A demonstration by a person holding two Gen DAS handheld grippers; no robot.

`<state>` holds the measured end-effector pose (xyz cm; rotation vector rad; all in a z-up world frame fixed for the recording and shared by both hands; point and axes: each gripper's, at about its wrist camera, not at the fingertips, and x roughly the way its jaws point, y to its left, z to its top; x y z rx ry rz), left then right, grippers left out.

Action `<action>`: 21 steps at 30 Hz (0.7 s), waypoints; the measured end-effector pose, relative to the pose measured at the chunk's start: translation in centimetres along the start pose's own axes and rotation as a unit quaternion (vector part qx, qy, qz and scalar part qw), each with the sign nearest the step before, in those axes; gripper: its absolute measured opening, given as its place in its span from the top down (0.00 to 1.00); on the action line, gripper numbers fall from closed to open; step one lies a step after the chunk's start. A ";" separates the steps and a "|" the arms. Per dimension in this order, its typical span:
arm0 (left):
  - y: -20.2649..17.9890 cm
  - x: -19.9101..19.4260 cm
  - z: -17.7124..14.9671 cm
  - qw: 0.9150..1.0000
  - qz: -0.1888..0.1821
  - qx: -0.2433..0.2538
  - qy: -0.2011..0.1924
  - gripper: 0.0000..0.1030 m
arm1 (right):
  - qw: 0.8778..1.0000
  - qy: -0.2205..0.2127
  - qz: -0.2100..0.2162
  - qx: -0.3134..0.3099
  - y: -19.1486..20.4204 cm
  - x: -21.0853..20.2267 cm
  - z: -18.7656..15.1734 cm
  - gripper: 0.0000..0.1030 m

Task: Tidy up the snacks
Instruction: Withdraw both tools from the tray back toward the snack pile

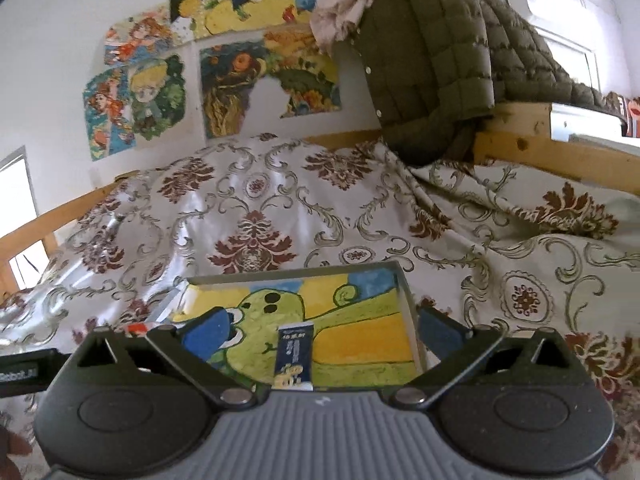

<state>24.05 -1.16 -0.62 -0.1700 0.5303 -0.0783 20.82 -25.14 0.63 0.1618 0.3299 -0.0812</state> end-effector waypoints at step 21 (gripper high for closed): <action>2.6 -10.6 -4.8 0.993 0.054 0.101 0.009 0.01 | 0.997 0.002 -0.018 -0.071 1.8 -10.7 -5.2 0.00</action>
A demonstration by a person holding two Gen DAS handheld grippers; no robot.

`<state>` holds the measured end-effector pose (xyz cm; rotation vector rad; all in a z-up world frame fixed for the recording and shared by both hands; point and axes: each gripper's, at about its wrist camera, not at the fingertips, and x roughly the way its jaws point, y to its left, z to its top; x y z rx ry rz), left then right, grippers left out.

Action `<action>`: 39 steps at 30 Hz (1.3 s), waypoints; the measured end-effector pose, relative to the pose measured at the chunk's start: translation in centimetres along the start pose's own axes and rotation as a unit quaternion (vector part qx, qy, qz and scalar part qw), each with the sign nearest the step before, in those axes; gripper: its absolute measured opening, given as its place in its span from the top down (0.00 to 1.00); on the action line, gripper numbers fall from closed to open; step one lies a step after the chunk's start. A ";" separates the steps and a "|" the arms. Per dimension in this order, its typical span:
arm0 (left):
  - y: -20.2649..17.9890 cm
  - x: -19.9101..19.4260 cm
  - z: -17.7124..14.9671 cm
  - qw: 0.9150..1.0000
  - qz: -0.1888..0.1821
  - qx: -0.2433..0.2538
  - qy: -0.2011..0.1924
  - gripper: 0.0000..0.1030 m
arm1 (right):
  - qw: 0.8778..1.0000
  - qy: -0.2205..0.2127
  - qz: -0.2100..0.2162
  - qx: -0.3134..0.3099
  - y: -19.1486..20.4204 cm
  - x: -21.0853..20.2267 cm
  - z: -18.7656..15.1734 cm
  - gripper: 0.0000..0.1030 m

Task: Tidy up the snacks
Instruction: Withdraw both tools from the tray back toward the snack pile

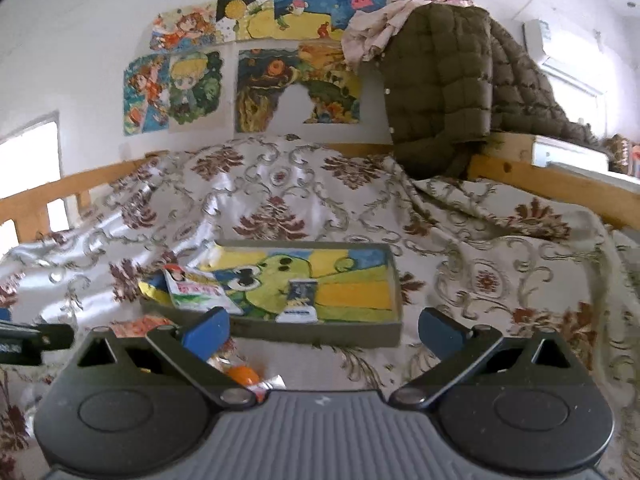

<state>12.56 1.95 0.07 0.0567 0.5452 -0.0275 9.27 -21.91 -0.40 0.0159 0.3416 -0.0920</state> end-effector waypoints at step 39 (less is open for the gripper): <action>0.2 1.6 -1.2 0.995 0.023 0.027 0.097 0.01 | 0.969 0.228 0.097 0.022 2.9 1.5 -4.4 0.00</action>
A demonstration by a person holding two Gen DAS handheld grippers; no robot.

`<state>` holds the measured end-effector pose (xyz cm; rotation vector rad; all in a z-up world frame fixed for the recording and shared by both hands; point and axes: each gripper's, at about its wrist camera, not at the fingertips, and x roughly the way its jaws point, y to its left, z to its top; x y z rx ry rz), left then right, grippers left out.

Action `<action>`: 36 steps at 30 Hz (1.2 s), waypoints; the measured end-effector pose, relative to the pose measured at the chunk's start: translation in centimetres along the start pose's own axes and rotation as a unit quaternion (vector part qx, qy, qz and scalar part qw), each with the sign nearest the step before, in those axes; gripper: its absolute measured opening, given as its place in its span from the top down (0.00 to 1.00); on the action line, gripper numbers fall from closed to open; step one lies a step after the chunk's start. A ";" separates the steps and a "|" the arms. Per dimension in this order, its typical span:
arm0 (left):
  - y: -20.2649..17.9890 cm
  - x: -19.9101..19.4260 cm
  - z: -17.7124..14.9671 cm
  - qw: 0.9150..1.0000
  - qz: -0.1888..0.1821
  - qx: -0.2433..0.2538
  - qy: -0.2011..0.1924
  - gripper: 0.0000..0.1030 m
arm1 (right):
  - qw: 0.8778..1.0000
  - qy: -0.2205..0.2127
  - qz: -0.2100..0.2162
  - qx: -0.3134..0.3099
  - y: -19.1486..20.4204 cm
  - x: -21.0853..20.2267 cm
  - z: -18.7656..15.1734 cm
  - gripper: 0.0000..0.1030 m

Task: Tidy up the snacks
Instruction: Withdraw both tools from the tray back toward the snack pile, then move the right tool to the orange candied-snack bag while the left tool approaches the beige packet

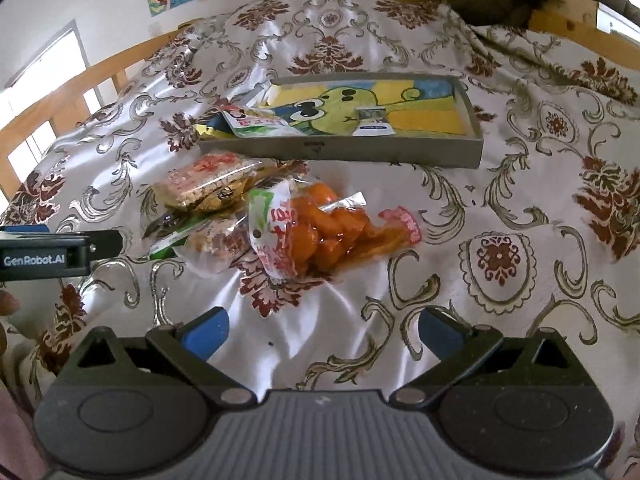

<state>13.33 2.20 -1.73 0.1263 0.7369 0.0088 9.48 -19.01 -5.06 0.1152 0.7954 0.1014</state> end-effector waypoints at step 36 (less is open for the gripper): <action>-3.6 6.8 1.8 0.968 -0.237 0.065 0.047 0.13 | 0.967 -0.020 0.047 -0.249 -2.4 5.7 4.4 0.00</action>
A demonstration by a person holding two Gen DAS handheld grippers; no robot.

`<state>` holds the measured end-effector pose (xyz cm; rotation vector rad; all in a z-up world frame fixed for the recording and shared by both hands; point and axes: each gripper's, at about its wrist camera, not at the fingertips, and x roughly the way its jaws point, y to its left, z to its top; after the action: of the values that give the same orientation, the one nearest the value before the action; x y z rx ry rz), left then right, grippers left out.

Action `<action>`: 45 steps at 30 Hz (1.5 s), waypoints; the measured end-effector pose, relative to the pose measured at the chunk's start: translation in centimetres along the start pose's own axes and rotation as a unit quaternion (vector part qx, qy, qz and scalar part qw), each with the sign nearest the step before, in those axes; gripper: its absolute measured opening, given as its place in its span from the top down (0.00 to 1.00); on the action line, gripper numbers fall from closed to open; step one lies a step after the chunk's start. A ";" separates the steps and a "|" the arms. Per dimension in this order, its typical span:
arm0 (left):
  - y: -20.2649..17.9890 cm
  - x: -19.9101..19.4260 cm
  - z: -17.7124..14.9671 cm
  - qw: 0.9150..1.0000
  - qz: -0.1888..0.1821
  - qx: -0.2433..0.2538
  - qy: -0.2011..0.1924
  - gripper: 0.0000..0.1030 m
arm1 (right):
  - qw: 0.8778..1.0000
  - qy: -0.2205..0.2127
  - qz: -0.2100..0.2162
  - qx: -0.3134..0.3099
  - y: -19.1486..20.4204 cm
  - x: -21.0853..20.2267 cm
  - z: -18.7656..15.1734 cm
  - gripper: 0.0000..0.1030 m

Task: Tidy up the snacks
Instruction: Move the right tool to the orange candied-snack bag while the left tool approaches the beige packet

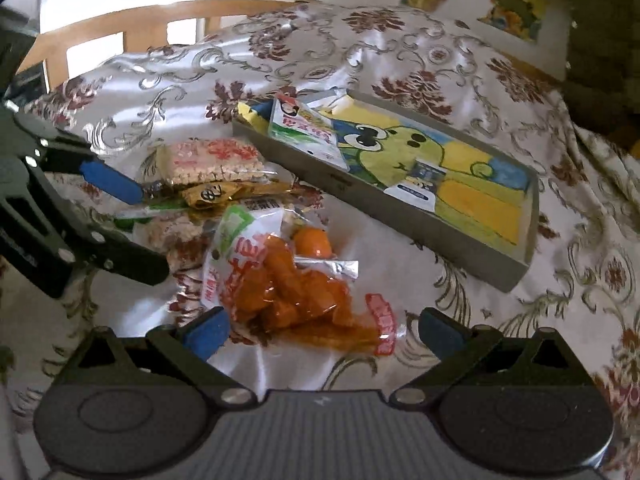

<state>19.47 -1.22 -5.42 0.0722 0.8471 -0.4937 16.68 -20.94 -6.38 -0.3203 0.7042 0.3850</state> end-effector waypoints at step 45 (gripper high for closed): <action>1.1 2.7 -0.3 0.999 0.017 -0.041 0.004 0.59 | 0.993 0.031 0.013 -0.113 3.3 4.8 0.8 0.18</action>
<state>21.28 -1.28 -7.74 0.0127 0.8722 -0.4260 19.00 -16.53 -9.54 -0.5405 0.7263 0.4824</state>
